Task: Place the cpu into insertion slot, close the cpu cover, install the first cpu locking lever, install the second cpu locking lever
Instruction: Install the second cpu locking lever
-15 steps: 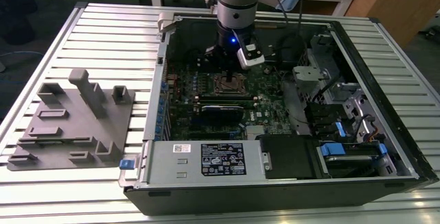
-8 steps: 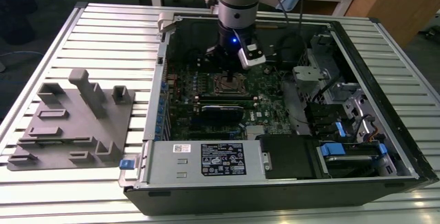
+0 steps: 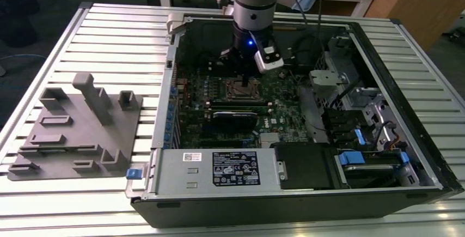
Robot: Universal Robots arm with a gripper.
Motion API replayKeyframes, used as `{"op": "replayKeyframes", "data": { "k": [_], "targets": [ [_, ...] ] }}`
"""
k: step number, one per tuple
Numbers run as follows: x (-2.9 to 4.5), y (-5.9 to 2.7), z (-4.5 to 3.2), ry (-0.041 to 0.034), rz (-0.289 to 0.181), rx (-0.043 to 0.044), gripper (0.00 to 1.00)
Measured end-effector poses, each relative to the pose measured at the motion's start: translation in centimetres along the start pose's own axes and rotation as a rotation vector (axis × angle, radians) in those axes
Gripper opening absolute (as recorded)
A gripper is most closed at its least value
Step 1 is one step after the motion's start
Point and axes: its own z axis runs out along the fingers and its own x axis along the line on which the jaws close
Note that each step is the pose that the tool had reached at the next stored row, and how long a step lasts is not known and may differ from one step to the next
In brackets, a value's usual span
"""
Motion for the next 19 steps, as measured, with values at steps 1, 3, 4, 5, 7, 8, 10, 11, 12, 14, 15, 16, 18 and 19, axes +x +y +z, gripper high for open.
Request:
{"op": "replayKeyframes", "data": {
  "k": [1, 3, 4, 5, 7, 8, 10, 11, 12, 14, 15, 16, 18, 19],
  "targets": [
    [0.0, 0.0, -0.04, -0.0001, 0.0, -0.0001, 0.11],
    [0.0, 0.0, -0.14, -0.0001, 0.0, -0.0002, 0.11],
    [-0.01, 0.0, -0.2, -0.0001, 0.0, -0.0003, 0.11],
    [-0.01, 0.0, -0.27, -0.0001, 0.0, -0.0003, 0.11],
    [-0.02, 0.01, -0.43, -0.0001, 0.0, -0.0003, 0.11],
    [-0.02, 0.01, -0.49, -0.0001, 0.0, -0.0004, 0.11],
    [-0.02, 0.01, -0.51, -0.0002, 0.0, -0.0006, 0.11],
    [-0.02, 0.01, -0.51, -0.0003, 0.0, -0.0006, 0.11],
    [-0.02, 0.01, -0.54, -0.0001, 0.0, -0.0004, 0.11],
    [-0.02, 0.01, -0.56, -0.0002, 0.0, -0.0003, 0.11],
    [-0.02, 0.01, -0.56, -0.0001, 0.0, -0.0003, 0.11],
    [-0.02, 0.01, -0.56, -0.0002, 0.0, -0.0003, 0.11],
    [-0.02, 0.0, -0.63, 0.0, 0.0, 0.0001, 0.11],
    [-0.03, 0.0, -0.67, 0.0, 0.0, -0.0001, 0.11]
  ]
}}
